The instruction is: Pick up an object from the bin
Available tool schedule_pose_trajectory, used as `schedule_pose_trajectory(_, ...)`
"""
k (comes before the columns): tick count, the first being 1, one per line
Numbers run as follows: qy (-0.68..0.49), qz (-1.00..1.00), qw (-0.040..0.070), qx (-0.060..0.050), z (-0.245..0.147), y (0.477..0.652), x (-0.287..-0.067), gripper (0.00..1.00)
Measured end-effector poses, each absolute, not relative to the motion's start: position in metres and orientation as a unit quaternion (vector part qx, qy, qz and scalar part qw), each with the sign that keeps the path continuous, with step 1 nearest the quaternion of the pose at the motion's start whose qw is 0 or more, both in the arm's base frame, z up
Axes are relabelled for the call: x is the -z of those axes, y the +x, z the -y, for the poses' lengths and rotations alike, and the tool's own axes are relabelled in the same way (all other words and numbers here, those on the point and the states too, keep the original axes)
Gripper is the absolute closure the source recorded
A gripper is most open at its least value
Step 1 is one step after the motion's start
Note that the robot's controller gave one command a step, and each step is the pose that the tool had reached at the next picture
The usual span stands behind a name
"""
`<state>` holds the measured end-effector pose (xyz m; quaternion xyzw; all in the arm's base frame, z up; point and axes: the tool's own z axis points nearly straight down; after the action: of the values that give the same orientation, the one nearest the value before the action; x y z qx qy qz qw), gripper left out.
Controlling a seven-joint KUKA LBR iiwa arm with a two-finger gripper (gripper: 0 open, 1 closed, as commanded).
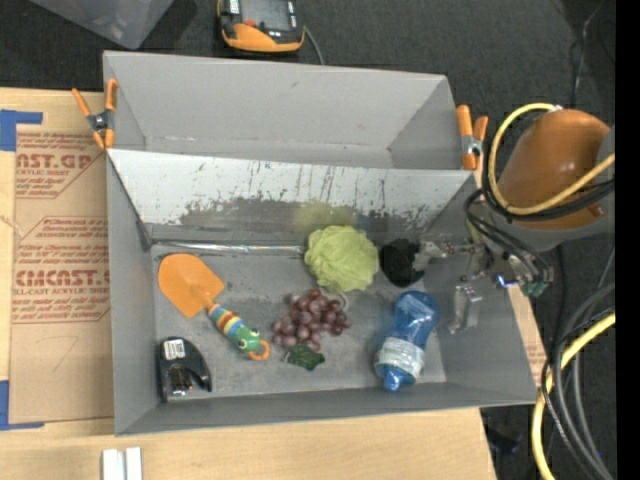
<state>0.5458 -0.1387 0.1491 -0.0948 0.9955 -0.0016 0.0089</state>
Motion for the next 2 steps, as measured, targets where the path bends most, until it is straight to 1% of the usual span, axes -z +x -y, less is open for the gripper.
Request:
schedule_pose_trajectory(1,-0.172,-0.985,0.001,0.0,0.1524,0.527,-0.0678,0.0)
schedule_pose_trajectory(2,-0.223,-0.975,0.011,0.002,0.1472,0.5366,-0.0696,0.0)
